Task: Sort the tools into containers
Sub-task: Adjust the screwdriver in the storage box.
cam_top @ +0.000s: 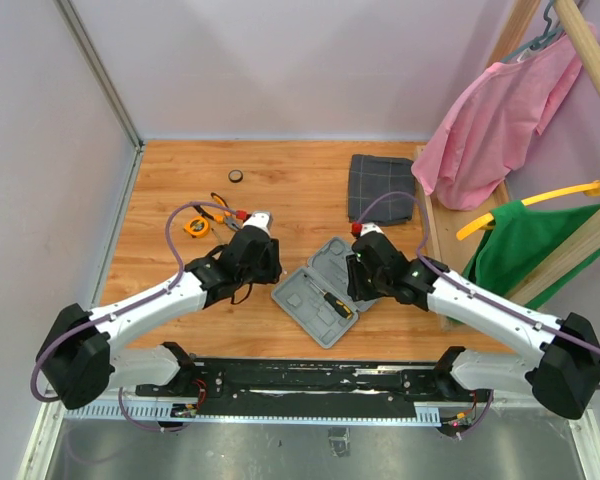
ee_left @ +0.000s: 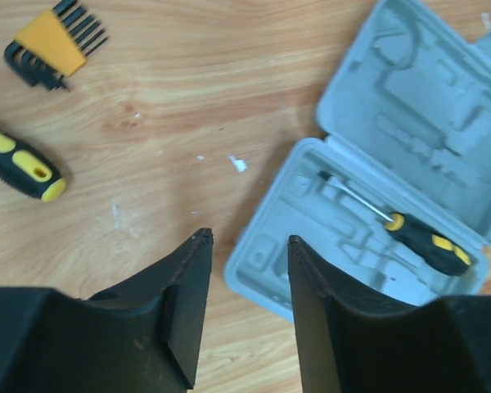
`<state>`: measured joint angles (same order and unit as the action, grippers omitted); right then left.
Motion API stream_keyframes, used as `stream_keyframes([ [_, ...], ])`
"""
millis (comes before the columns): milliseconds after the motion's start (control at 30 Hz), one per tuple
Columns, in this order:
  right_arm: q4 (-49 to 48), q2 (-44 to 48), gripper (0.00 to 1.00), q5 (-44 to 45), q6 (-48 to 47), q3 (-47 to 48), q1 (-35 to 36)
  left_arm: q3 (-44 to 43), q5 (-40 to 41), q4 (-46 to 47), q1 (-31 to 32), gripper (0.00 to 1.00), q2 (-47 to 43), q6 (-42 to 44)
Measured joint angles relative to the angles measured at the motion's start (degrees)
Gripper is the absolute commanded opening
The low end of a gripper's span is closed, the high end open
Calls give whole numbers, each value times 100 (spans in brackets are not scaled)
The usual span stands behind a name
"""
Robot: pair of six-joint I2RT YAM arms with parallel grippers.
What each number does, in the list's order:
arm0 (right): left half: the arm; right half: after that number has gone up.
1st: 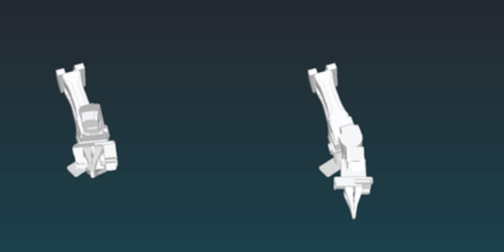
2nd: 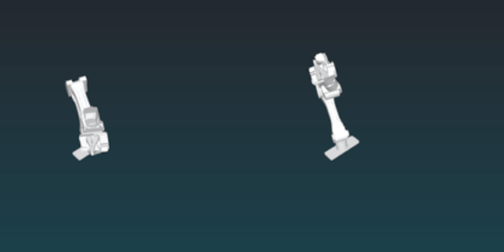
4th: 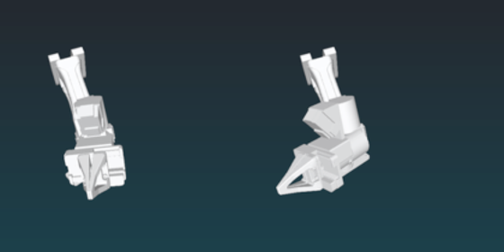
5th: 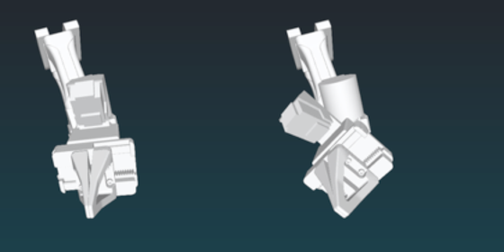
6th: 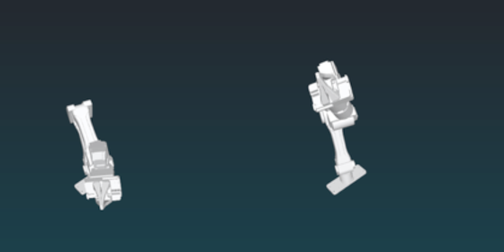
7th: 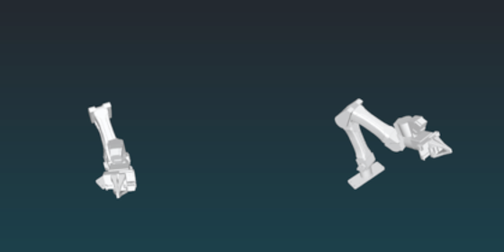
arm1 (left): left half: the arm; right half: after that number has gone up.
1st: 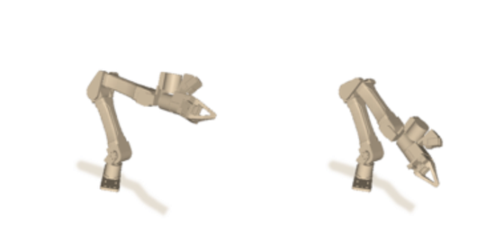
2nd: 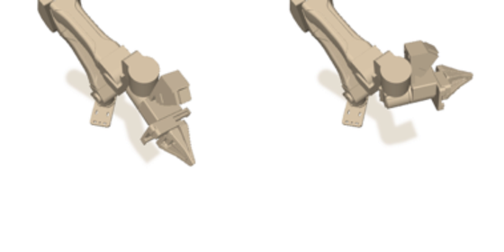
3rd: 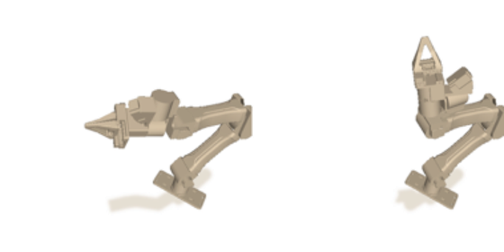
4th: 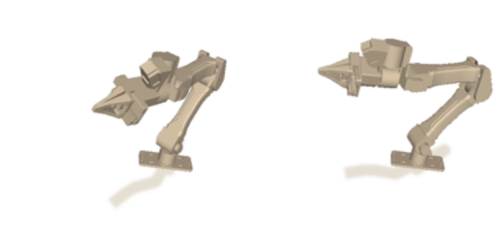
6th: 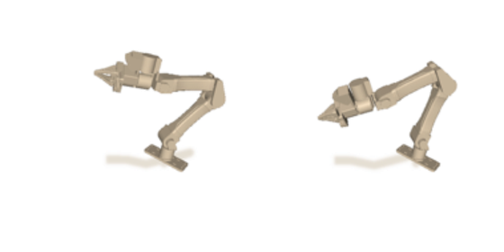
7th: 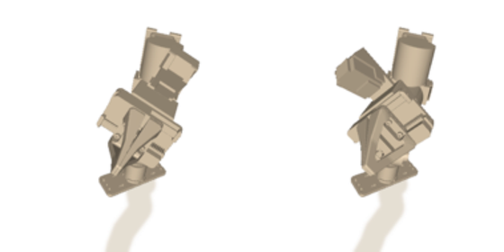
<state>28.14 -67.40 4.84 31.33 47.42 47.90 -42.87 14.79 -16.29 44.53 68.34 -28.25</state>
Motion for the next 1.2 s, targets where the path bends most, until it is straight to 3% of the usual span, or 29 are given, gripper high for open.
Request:
stream_keyframes([
  [333, 267, 442, 44, 328, 1370, -1126, -90, 920, -629, 914, -361, 55, 188, 111],
  [567, -229, 861, 47, -210, 1823, -1738, -778, 1257, -953, 1508, -361, 58, 319, 168],
  [967, -1342, 129, 47, -1287, 1709, -1893, -1703, 1600, -1513, 2100, -361, 57, 525, 223],
  [1200, -1414, -793, 47, -1655, 1014, -1250, -2048, 1947, -1829, 2031, -358, 58, 122, 205],
])
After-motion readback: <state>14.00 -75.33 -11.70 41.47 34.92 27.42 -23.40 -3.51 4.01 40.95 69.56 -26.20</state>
